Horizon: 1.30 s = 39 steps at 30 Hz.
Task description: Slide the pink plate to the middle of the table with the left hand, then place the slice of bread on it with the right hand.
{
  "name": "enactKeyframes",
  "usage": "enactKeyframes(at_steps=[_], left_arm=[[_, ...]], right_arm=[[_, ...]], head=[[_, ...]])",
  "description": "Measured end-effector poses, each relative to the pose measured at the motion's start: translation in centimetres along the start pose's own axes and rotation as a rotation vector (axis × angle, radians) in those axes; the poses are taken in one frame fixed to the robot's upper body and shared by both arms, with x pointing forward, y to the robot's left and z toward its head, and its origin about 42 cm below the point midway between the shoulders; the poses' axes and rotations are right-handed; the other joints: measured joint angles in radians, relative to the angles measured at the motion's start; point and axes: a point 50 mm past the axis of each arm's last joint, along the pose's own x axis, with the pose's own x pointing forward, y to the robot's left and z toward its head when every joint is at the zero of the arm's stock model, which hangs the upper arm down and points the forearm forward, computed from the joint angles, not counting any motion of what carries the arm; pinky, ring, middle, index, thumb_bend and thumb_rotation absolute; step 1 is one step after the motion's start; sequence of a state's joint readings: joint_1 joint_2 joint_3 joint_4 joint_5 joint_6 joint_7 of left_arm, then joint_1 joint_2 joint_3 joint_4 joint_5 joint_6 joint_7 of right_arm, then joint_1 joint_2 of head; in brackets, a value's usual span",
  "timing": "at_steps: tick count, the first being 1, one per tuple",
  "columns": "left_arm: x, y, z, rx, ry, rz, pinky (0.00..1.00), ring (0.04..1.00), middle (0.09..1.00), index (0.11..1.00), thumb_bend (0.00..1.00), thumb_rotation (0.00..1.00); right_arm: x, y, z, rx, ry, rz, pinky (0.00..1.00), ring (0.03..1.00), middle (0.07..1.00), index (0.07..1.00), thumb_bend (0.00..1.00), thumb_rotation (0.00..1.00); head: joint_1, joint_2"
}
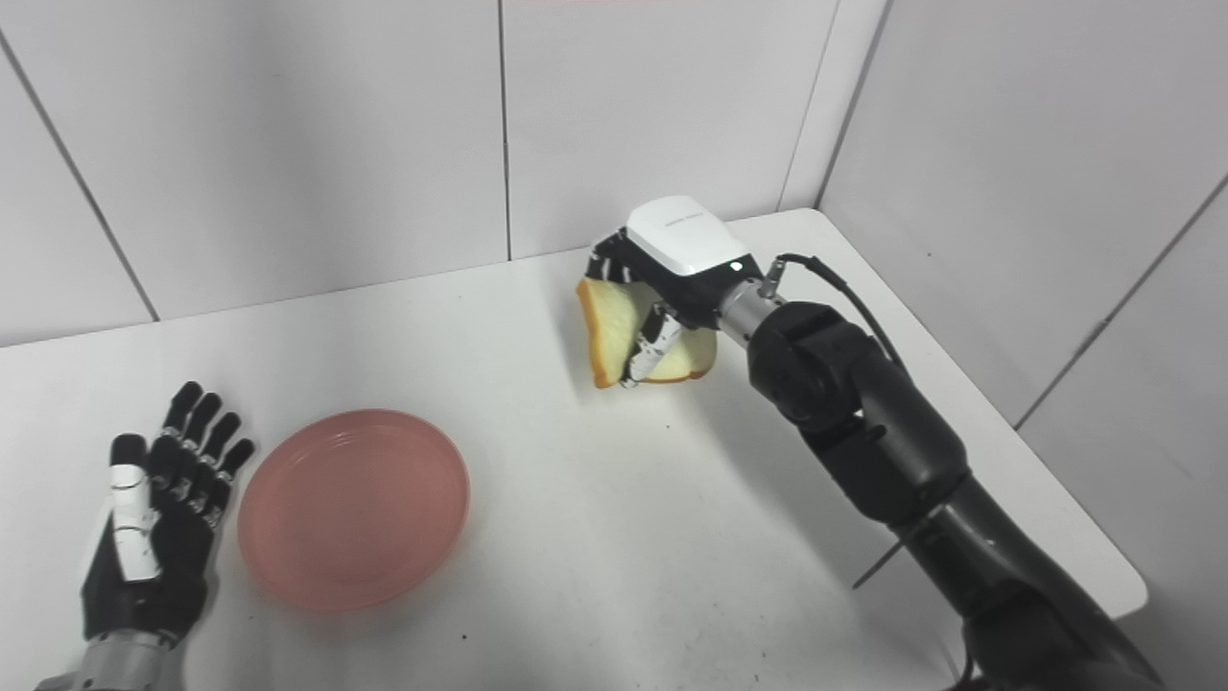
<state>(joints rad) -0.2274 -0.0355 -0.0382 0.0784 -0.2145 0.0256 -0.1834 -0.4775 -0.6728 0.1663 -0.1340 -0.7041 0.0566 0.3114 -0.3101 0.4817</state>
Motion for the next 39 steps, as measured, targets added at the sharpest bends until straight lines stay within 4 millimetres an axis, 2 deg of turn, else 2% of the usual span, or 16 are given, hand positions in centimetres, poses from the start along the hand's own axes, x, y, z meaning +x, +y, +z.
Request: enactKeyframes(at_steps=[5, 9, 12, 13, 16, 17, 19, 21, 23, 29, 34, 39], left_arm=[[-0.1, -0.5, -0.3, 0.005, 0.005, 0.010, 0.97, 0.981, 0.997, 0.955, 0.74, 1.00], [-0.1, -0.5, -0.5, 0.003, 0.008, 0.014, 0.96, 0.981, 0.992, 0.954, 0.75, 1.00], [0.0, -0.9, -0.8, -0.001, 0.007, 0.014, 0.95, 0.982, 0.993, 0.954, 0.75, 1.00], [0.0, -1.1, -0.8, 0.003, 0.007, 0.014, 0.95, 0.981, 0.993, 0.954, 0.75, 1.00], [0.0, -1.4, -1.2, -0.003, 0.003, 0.016, 0.96, 0.986, 0.996, 0.958, 0.75, 1.00], [0.1, -1.5, -1.2, -0.004, 0.003, 0.016, 0.97, 0.991, 0.999, 0.965, 0.75, 1.00], [0.1, -1.6, -1.4, -0.007, 0.003, 0.015, 0.99, 0.998, 1.000, 0.969, 0.74, 1.00], [0.1, -1.8, -1.6, -0.010, 0.003, 0.015, 0.98, 1.000, 1.000, 0.972, 0.74, 1.00], [0.2, -2.0, -2.0, -0.008, 0.010, 0.017, 0.97, 1.000, 1.000, 0.975, 0.74, 1.00], [0.5, -3.5, -2.4, -0.027, 0.000, 0.019, 0.96, 0.997, 1.000, 0.975, 0.72, 1.00], [0.6, -4.0, -2.8, -0.012, -0.007, 0.029, 0.92, 0.984, 1.000, 0.971, 0.74, 1.00], [0.8, -4.2, -3.1, 0.009, -0.027, 0.033, 0.91, 0.984, 1.000, 0.972, 0.75, 1.00]], right_arm=[[1.8, 1.1, 3.4, 0.048, -0.091, -0.014, 0.38, 0.424, 0.487, 0.485, 0.53, 0.00], [3.4, 1.7, 6.1, 0.095, -0.156, -0.033, 0.31, 0.412, 0.495, 0.507, 0.52, 0.00], [4.6, 2.3, 7.8, 0.125, -0.209, -0.053, 0.31, 0.411, 0.492, 0.512, 0.52, 0.00], [4.8, 2.4, 8.2, 0.133, -0.217, -0.054, 0.32, 0.414, 0.490, 0.512, 0.52, 0.00], [5.4, 2.7, 9.8, 0.155, -0.252, -0.059, 0.32, 0.420, 0.492, 0.507, 0.52, 0.00], [5.5, 2.8, 10.2, 0.160, -0.263, -0.060, 0.32, 0.417, 0.491, 0.508, 0.52, 0.00], [5.5, 3.0, 10.8, 0.166, -0.282, -0.057, 0.31, 0.411, 0.489, 0.510, 0.52, 0.00], [5.7, 3.2, 11.4, 0.168, -0.299, -0.051, 0.32, 0.415, 0.483, 0.509, 0.52, 0.00], [6.0, 3.3, 12.3, 0.163, -0.330, -0.046, 0.34, 0.426, 0.478, 0.505, 0.52, 0.00], [7.2, 3.5, 14.0, 0.148, -0.379, -0.002, 0.35, 0.432, 0.495, 0.495, 0.52, 0.00], [7.7, 4.9, 14.6, 0.137, -0.410, 0.072, 0.34, 0.426, 0.503, 0.497, 0.52, 0.00], [7.8, 6.3, 15.3, 0.127, -0.426, 0.140, 0.28, 0.398, 0.482, 0.513, 0.52, 0.00]], head=[[0.042, 0.006], [0.110, 0.009], [0.138, 0.012], [0.184, 0.015], [0.218, 0.015], [0.250, 0.014], [0.255, 0.014], [0.317, 0.014], [0.318, 0.014], [0.414, 0.012], [0.451, 0.015], [0.462, 0.020]])
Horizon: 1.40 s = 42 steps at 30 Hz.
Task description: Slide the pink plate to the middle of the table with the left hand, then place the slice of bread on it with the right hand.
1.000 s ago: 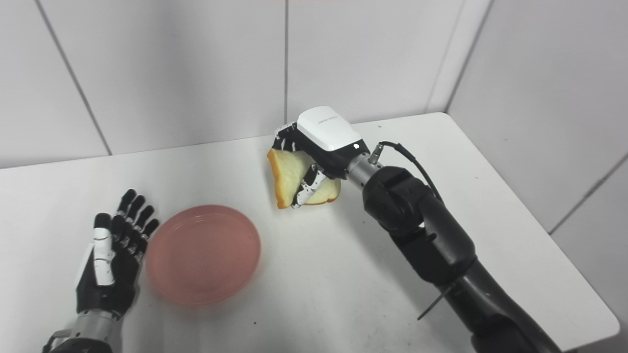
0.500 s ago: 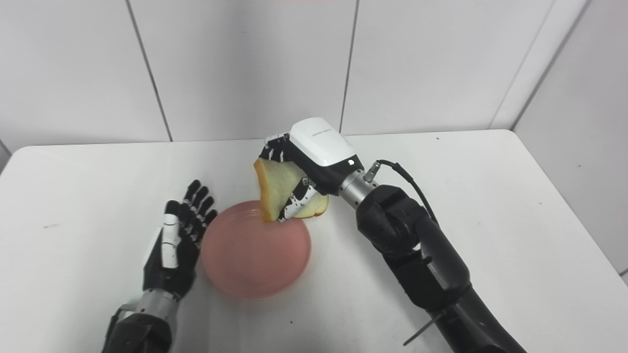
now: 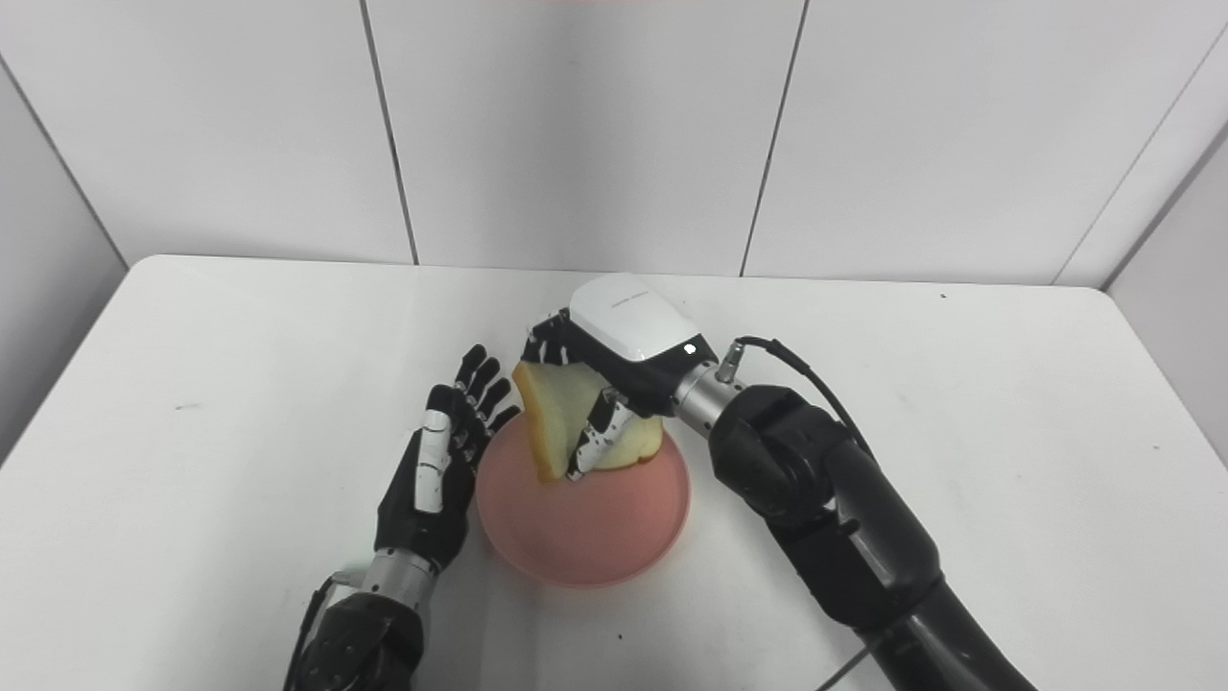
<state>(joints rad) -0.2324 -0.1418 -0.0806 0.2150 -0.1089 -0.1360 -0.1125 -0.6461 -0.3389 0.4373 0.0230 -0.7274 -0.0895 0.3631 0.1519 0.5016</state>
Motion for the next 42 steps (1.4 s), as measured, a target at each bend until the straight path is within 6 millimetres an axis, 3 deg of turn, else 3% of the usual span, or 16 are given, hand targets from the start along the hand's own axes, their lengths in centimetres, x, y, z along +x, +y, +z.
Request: enactKeyframes(at_steps=[6, 11, 21, 28, 30, 33, 35, 36, 38, 42], left_arm=[[0.2, -0.4, 0.1, 0.005, -0.029, 0.000, 0.86, 0.969, 1.000, 0.966, 0.74, 1.00], [0.2, -0.3, 0.1, 0.013, -0.032, 0.020, 0.81, 0.961, 0.995, 0.956, 0.73, 1.00], [0.3, -0.3, 0.2, 0.025, -0.034, 0.038, 0.87, 0.973, 0.992, 0.957, 0.75, 1.00], [0.4, -0.3, 0.2, 0.010, -0.036, 0.047, 0.80, 0.972, 0.997, 0.958, 0.74, 1.00], [0.5, -0.3, 0.2, 0.009, -0.034, 0.046, 0.86, 0.972, 0.998, 0.960, 0.74, 1.00], [0.5, -0.3, 0.2, 0.010, -0.034, 0.046, 0.89, 0.974, 0.998, 0.960, 0.74, 1.00], [0.6, -0.4, 0.2, 0.010, -0.035, 0.046, 0.92, 0.978, 0.995, 0.958, 0.75, 1.00], [0.6, -0.4, 0.2, 0.010, -0.035, 0.046, 0.93, 0.977, 0.994, 0.957, 0.75, 1.00], [0.6, -0.4, 0.3, 0.011, -0.036, 0.046, 0.93, 0.981, 0.995, 0.958, 0.74, 1.00], [0.6, -0.4, 0.5, 0.011, -0.043, 0.045, 0.94, 0.987, 0.998, 0.960, 0.74, 1.00]], right_arm=[[0.5, 1.2, 0.5, -0.008, -0.012, 0.063, 0.32, 0.426, 0.499, 0.498, 0.52, 0.00], [0.5, 2.0, 0.0, -0.018, 0.004, 0.119, 0.30, 0.411, 0.491, 0.508, 0.52, 0.00], [0.2, 2.5, -0.1, -0.027, 0.008, 0.229, 0.32, 0.438, 0.509, 0.481, 0.52, 0.00], [0.2, 2.3, 0.0, -0.033, 0.011, 0.298, 0.37, 0.449, 0.517, 0.471, 0.52, 0.00], [0.3, 2.1, 0.0, -0.030, 0.012, 0.310, 0.43, 0.460, 0.516, 0.475, 0.52, 0.00], [0.2, 2.0, -0.1, -0.025, 0.013, 0.311, 0.51, 0.552, 0.510, 0.483, 0.53, 0.00], [0.1, 1.9, -0.1, -0.029, 0.013, 0.314, 0.60, 0.635, 0.643, 0.494, 0.52, 0.12], [0.0, 1.8, -0.1, -0.035, 0.012, 0.318, 0.63, 0.670, 0.687, 0.592, 0.66, 0.20], [-0.3, 1.4, -0.2, -0.052, 0.012, 0.319, 0.68, 0.730, 0.753, 0.690, 0.79, 0.30], [-0.8, 0.8, -0.3, -0.086, 0.015, 0.317, 0.71, 0.791, 0.812, 0.739, 0.86, 0.33]], head=[[-0.006, 0.006], [-0.006, 0.005], [-0.009, 0.006], [-0.015, 0.003], [-0.017, 0.002], [-0.018, 0.002], [-0.020, 0.000], [-0.020, 0.000], [-0.020, 0.002], [-0.026, 0.002]])
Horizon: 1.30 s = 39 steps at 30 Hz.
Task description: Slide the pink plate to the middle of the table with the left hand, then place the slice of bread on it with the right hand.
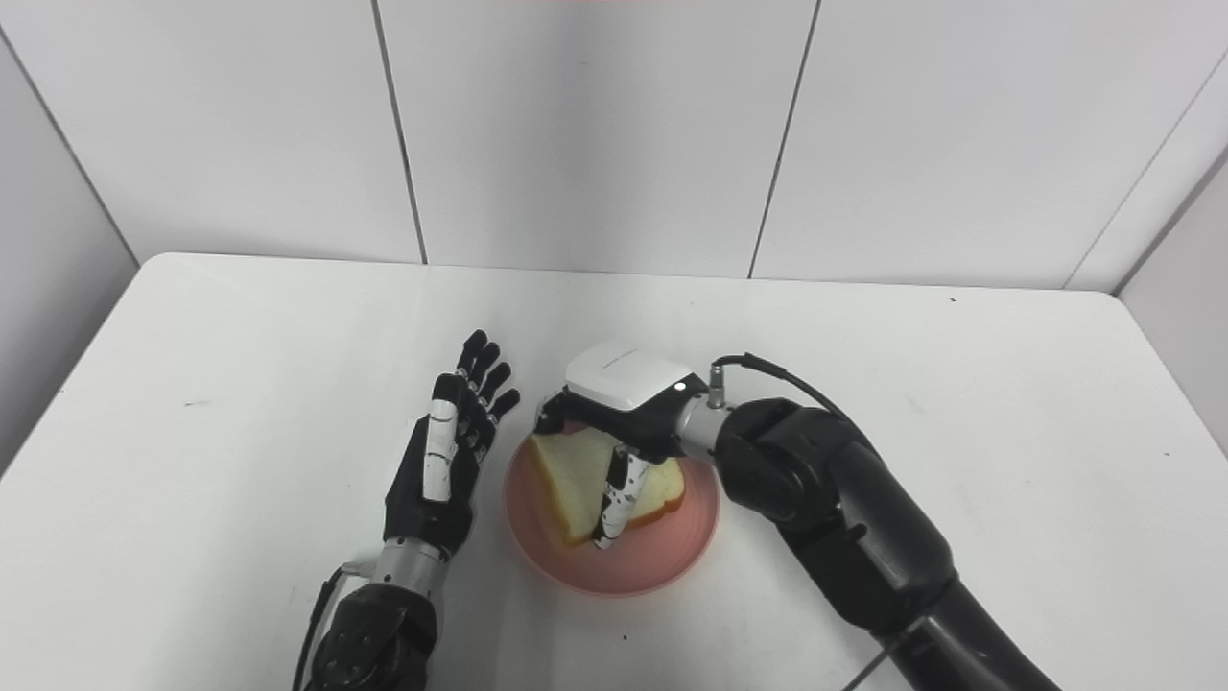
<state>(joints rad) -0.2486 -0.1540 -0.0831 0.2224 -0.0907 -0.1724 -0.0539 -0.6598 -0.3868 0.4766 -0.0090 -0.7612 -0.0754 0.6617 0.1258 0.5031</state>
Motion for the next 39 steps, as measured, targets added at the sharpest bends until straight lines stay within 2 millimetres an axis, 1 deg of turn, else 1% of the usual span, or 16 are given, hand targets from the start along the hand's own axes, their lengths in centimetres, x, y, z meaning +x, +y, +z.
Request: enactKeyframes(at_steps=[3, 6, 9, 14, 17, 25, 27, 29, 31, 32, 33, 34, 35, 37, 38, 39], left_arm=[[0.0, -0.1, 0.0, 0.005, 0.000, -0.004, 0.92, 0.984, 0.996, 0.960, 0.74, 1.00], [0.0, -0.2, 0.0, 0.009, 0.000, -0.007, 0.94, 0.987, 0.996, 0.960, 0.74, 1.00], [0.0, -0.1, 0.1, 0.007, -0.002, -0.007, 0.94, 0.988, 0.997, 0.961, 0.74, 1.00], [0.0, -0.1, 0.2, 0.006, -0.003, -0.007, 0.92, 0.986, 0.999, 0.962, 0.74, 1.00], [0.1, -0.1, 0.3, 0.006, -0.004, -0.008, 0.93, 0.986, 0.998, 0.963, 0.74, 1.00], [0.1, 0.0, 0.8, 0.009, 0.000, -0.009, 0.96, 0.985, 0.997, 0.967, 0.73, 1.00], [0.0, 0.0, 0.8, 0.004, 0.003, -0.011, 0.97, 0.996, 1.000, 0.969, 0.73, 1.00], [-0.1, 0.0, 0.8, -0.001, 0.004, -0.014, 0.98, 0.994, 1.000, 0.969, 0.73, 1.00], [-0.2, 0.3, 1.0, 0.001, -0.001, -0.014, 0.97, 0.990, 1.000, 0.965, 0.72, 1.00], [-0.2, 0.4, 1.1, 0.004, -0.003, -0.015, 0.97, 0.989, 1.000, 0.964, 0.72, 1.00], [-0.2, 0.4, 1.1, 0.006, -0.005, -0.014, 0.97, 0.989, 1.000, 0.965, 0.72, 1.00], [-0.2, 0.5, 1.2, 0.007, -0.006, -0.016, 0.98, 0.992, 1.000, 0.965, 0.72, 1.00], [-0.2, 0.5, 1.2, 0.007, -0.006, -0.020, 0.98, 0.996, 1.000, 0.966, 0.72, 1.00], [-0.2, 0.4, 1.2, 0.008, -0.005, -0.027, 0.97, 0.999, 1.000, 0.968, 0.72, 1.00], [-0.2, 0.5, 1.2, 0.009, -0.005, -0.028, 0.97, 0.999, 1.000, 0.969, 0.72, 1.00], [-0.3, 0.6, 1.2, 0.010, -0.004, -0.028, 0.97, 1.000, 1.000, 0.971, 0.71, 1.00]], right_arm=[[-0.3, -0.3, 0.1, -0.008, -0.003, -0.002, 0.75, 0.831, 0.845, 0.772, 0.89, 0.33], [-0.9, -0.8, 0.3, -0.013, 0.001, -0.002, 0.83, 0.886, 0.878, 0.821, 0.93, 0.32], [-1.5, -1.3, 0.4, -0.016, 0.005, -0.008, 0.89, 0.918, 0.899, 0.858, 0.96, 0.32], [-2.5, -1.0, 0.3, -0.004, 0.003, 0.001, 0.94, 0.941, 0.915, 0.886, 0.97, 0.33], [-3.3, -0.9, 0.0, 0.007, 0.008, -0.002, 0.96, 0.949, 0.918, 0.897, 0.97, 0.34], [-5.8, -0.1, -1.2, 0.123, 0.031, -0.046, 0.96, 0.947, 0.929, 0.915, 0.98, 0.30], [-6.3, 0.3, -1.6, 0.178, 0.027, -0.078, 0.96, 0.963, 0.958, 0.937, 0.98, 0.31], [-7.1, 0.8, -2.2, 0.253, 0.033, -0.142, 0.92, 0.970, 0.984, 0.954, 0.93, 0.32], [-7.8, 1.7, -2.5, 0.344, 0.043, -0.228, 0.85, 0.975, 0.997, 0.990, 0.88, 0.35], [-8.1, 2.3, -2.6, 0.392, 0.049, -0.272, 0.84, 0.975, 0.999, 0.995, 0.87, 0.36], [-8.2, 3.1, -2.6, 0.440, 0.053, -0.304, 0.82, 0.983, 1.000, 0.998, 0.85, 0.39], [-8.3, 3.8, -2.7, 0.494, 0.054, -0.333, 0.83, 0.994, 1.000, 0.999, 0.82, 0.46], [-8.3, 4.7, -2.9, 0.560, 0.050, -0.362, 0.85, 0.998, 1.000, 1.000, 0.79, 0.57], [-8.5, 6.2, -3.2, 0.679, 0.054, -0.423, 0.88, 1.000, 1.000, 1.000, 0.77, 0.69], [-8.6, 6.9, -3.3, 0.735, 0.049, -0.450, 0.89, 1.000, 1.000, 1.000, 0.77, 0.70], [-8.6, 7.4, -3.2, 0.776, 0.047, -0.469, 0.93, 1.000, 1.000, 1.000, 0.78, 0.79]], head=[[0.000, 0.000], [-0.002, 0.003], [-0.006, 0.005], [-0.011, 0.003], [-0.014, 0.003], [-0.026, 0.005], [-0.028, 0.005], [-0.031, 0.006], [-0.031, 0.006], [-0.029, 0.006], [-0.029, 0.006], [-0.031, 0.005], [-0.031, 0.003], [-0.025, 0.002], [-0.025, 0.002], [-0.025, 0.002]])
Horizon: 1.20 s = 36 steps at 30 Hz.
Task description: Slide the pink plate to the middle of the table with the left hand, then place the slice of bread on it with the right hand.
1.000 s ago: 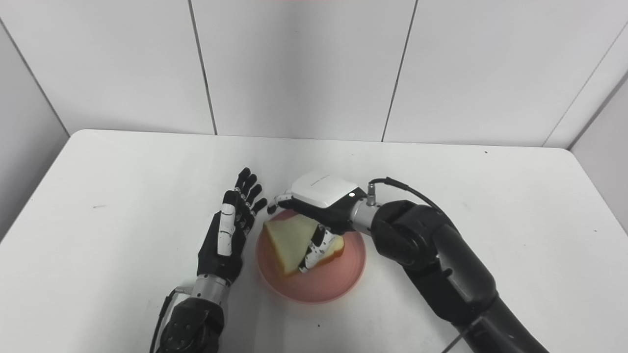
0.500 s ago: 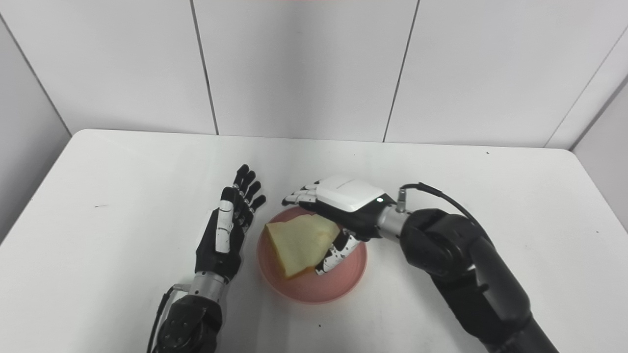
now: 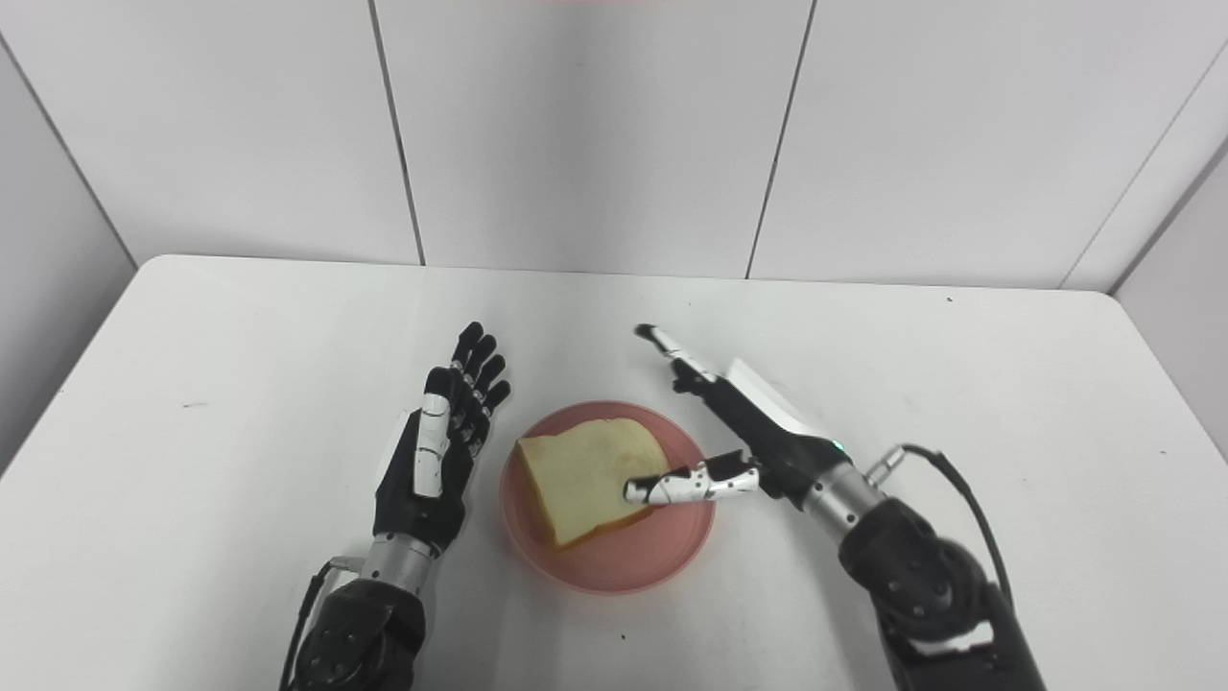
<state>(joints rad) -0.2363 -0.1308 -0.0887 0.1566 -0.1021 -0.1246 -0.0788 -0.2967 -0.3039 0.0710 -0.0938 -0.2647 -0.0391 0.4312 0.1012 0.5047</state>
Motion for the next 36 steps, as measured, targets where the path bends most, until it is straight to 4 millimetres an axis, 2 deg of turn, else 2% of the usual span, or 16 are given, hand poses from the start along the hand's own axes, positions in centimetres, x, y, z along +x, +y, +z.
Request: enactKeyframes(at_steps=[3, 6, 14, 21, 36], left_arm=[[0.0, 0.1, 0.0, 0.002, 0.001, -0.004, 0.98, 1.000, 1.000, 0.972, 0.71, 1.00], [-0.1, 0.3, -0.1, 0.006, 0.003, -0.004, 1.00, 1.000, 1.000, 0.976, 0.71, 1.00], [-0.8, 0.9, -0.6, 0.008, 0.018, -0.010, 1.00, 1.000, 1.000, 0.995, 0.70, 1.00], [-1.0, 1.5, -0.8, 0.072, 0.009, -0.013, 1.00, 1.000, 1.000, 0.997, 0.69, 1.00], [-1.3, 2.1, -0.9, 0.133, 0.007, 0.012, 1.00, 1.000, 1.000, 1.000, 0.67, 1.00]], right_arm=[[-0.4, 0.9, -0.4, 0.108, -0.011, -0.024, 0.95, 1.000, 1.000, 1.000, 0.77, 0.87], [-0.4, 1.6, -0.8, 0.258, -0.048, -0.068, 1.00, 1.000, 1.000, 1.000, 0.75, 0.89], [-0.4, 5.3, -3.1, 0.635, -0.050, -0.287, 1.00, 1.000, 1.000, 1.000, 0.74, 0.90], [-0.5, 5.7, -3.8, 0.667, -0.069, -0.466, 1.00, 1.000, 1.000, 1.000, 0.67, 0.96], [-0.5, 6.4, -3.6, 0.684, -0.022, -0.637, 1.00, 1.000, 1.000, 1.000, 0.63, 0.94]], head=[[0.005, -0.008], [0.002, -0.017], [0.000, -0.029], [-0.017, -0.044], [-0.026, -0.054]])
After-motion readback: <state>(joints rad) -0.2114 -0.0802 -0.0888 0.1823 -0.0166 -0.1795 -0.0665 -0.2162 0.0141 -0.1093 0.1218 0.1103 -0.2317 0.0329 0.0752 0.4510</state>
